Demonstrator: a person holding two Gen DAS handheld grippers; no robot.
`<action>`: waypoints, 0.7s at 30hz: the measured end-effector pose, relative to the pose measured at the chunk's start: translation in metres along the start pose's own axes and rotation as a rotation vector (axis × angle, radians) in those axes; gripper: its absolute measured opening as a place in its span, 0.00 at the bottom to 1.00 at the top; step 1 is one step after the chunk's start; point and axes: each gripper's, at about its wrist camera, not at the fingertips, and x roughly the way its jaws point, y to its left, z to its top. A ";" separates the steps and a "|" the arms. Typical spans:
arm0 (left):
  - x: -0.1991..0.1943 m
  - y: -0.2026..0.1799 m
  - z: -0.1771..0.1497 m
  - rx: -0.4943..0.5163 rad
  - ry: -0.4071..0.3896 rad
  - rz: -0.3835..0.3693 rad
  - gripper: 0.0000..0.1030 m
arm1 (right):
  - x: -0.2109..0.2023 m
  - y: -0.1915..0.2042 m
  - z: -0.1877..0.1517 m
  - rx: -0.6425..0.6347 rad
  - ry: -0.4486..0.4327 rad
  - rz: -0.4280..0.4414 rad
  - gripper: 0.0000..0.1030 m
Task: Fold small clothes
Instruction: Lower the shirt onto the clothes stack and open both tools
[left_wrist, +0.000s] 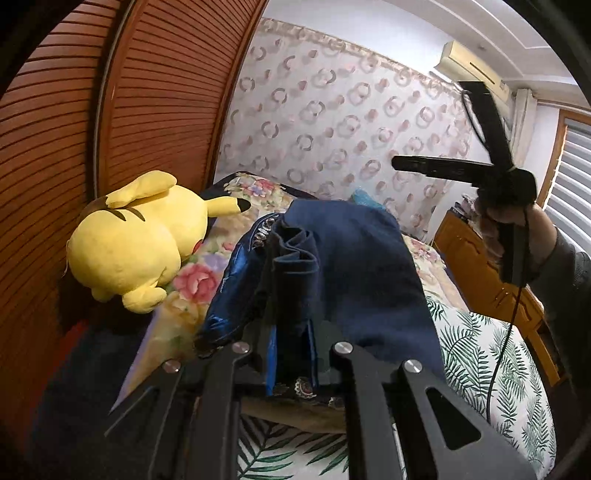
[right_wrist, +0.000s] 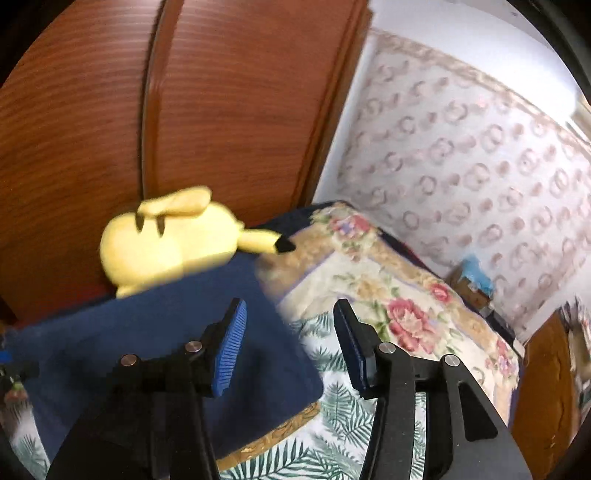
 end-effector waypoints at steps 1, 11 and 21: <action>0.000 -0.001 0.000 0.009 0.000 0.004 0.10 | -0.003 -0.003 -0.003 0.010 -0.003 0.009 0.49; -0.002 -0.006 -0.005 0.060 0.032 0.059 0.20 | 0.048 0.031 -0.058 0.082 0.153 0.282 0.49; -0.014 -0.010 -0.016 0.133 0.040 0.086 0.36 | 0.058 0.023 -0.088 0.223 0.136 0.297 0.51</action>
